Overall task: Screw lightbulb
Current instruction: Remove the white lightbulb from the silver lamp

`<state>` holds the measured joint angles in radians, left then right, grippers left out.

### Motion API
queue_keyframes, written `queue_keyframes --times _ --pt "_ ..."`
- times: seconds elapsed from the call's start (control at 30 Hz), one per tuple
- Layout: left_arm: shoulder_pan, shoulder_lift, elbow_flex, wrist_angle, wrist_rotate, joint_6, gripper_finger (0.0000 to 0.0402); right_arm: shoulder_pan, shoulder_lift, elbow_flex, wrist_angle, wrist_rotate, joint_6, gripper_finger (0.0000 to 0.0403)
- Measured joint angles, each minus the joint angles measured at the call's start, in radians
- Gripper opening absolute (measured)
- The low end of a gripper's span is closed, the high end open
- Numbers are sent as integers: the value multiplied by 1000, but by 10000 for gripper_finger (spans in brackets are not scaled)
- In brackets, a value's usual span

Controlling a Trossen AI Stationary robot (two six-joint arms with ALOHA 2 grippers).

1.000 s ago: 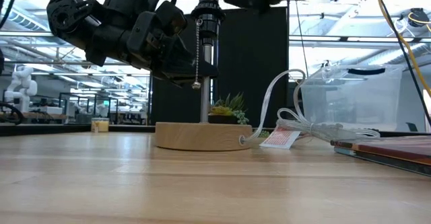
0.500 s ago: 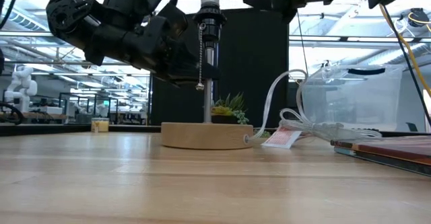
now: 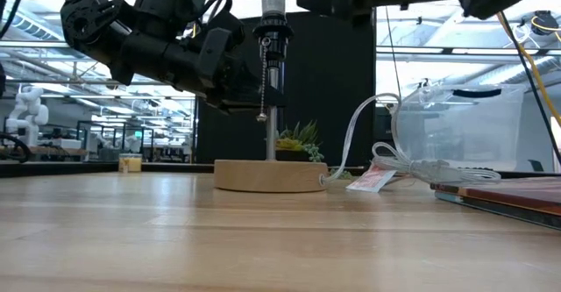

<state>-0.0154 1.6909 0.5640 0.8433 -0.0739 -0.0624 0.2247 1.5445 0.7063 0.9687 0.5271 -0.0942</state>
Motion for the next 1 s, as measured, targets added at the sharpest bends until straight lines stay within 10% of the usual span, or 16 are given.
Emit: queue_keyframes --times 1.0 --pt "1 -2 -1 -4 26 -3 46 -42 135 205 -41 37 -75 229"
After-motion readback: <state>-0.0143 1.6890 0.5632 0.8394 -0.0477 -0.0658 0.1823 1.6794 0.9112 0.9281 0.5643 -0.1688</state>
